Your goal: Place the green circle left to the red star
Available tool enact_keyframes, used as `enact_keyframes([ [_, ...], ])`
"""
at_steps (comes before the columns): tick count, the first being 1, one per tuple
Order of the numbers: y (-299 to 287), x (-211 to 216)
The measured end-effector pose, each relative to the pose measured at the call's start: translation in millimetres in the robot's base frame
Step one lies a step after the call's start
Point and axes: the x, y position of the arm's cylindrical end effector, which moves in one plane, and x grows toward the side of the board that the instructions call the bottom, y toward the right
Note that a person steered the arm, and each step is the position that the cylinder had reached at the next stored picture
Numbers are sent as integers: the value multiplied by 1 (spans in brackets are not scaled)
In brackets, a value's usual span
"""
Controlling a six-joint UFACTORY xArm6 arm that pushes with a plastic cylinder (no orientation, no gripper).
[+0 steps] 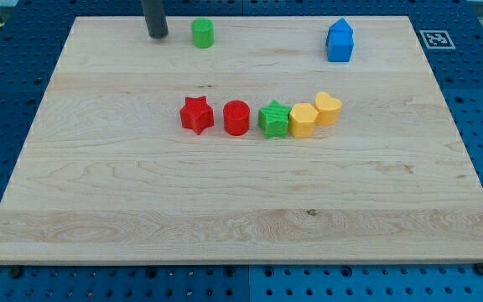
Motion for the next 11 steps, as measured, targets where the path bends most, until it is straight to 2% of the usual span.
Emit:
enact_keyframes([
  [2,62,-15],
  [3,61,-15],
  [6,63,23],
  [8,125,18],
  [11,98,38],
])
